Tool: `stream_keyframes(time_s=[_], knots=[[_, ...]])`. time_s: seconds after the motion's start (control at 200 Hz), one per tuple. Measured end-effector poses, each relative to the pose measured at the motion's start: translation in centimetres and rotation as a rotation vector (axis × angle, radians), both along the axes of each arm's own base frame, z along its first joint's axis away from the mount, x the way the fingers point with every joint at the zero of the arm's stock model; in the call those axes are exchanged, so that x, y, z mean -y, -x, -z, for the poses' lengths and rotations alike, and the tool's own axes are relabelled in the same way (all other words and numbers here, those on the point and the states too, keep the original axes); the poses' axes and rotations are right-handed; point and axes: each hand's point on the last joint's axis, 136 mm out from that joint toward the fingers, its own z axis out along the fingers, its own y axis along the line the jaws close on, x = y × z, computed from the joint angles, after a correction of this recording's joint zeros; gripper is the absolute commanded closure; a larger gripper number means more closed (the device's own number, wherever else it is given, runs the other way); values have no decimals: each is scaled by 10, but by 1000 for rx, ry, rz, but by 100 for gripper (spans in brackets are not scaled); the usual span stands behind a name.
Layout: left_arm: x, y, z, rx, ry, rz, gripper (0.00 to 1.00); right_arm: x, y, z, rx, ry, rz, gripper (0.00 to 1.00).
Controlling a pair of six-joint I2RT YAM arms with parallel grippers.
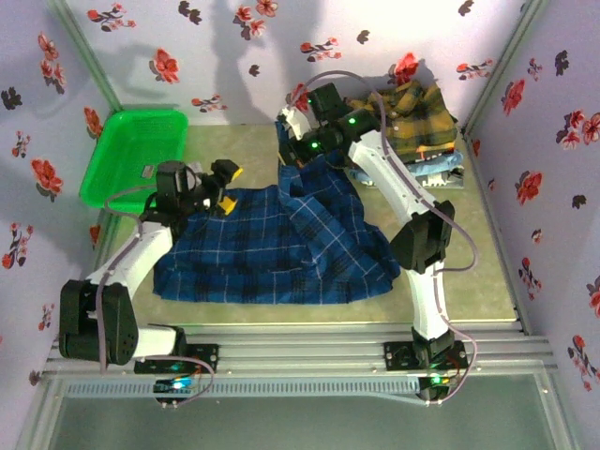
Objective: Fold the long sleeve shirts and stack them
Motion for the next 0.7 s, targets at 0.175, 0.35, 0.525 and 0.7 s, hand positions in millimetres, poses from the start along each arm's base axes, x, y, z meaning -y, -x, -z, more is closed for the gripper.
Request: stream_keyframes(time_s=[0.175,0.35,0.525,0.7], knots=[[19,-18,-12,194,-29,146,3,-2,24,-20,-34,-67,-71,100],[40,-40,-28,411,4,281,4,1,48,-43,-55,-117,-130,100],[49,-61,-52,637,95,332,4,5,68,-51,-105,-134,-167,100],[61,-56,-98,848,110,425,5,11,79,-49,-147,-121,-174,100]])
